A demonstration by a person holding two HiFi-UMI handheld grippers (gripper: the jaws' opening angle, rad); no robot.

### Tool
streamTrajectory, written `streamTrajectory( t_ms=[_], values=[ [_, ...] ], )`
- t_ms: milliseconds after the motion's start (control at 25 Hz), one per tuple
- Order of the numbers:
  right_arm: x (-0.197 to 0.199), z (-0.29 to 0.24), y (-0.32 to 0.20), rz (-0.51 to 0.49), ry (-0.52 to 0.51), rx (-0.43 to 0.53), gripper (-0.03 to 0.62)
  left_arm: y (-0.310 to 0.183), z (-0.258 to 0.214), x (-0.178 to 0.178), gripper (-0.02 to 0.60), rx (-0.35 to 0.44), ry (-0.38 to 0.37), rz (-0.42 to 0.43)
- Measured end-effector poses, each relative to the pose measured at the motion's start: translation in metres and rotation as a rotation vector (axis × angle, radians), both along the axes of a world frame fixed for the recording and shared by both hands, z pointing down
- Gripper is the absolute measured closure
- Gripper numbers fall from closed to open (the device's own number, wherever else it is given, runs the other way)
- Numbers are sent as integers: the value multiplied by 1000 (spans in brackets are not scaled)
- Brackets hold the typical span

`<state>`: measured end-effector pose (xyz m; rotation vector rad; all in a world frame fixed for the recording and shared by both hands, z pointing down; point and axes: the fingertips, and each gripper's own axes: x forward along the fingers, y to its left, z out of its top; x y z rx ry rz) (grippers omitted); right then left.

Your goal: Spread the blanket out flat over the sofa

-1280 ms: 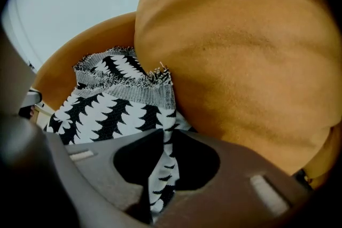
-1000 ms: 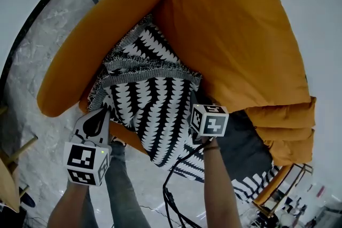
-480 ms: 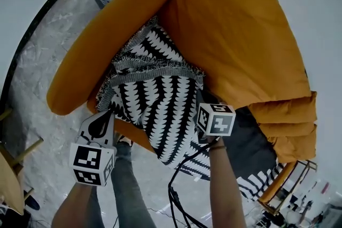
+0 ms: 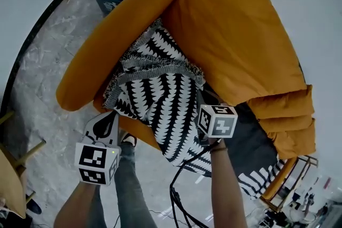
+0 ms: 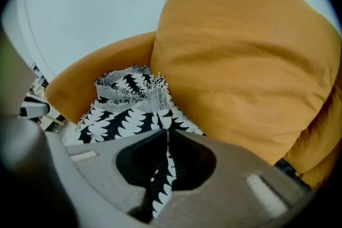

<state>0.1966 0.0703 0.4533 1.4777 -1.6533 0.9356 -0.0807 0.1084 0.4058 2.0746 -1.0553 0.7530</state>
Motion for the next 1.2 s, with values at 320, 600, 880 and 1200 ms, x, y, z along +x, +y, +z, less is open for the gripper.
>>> streamTrajectory(
  t_ms=[320, 600, 880, 1200],
  values=[
    [-28, -20, 8, -6, 4, 30, 576, 12, -6, -25, 591, 6, 14, 6],
    [-63, -47, 15, -26, -22, 42, 576, 20, -27, -54, 591, 18, 17, -7],
    [-96, -71, 15, -20, -28, 66, 576, 25, -43, -91, 591, 38, 15, -6],
    [-133, -95, 28, -36, -10, 79, 576, 38, -55, -134, 591, 44, 13, -21]
  ],
)
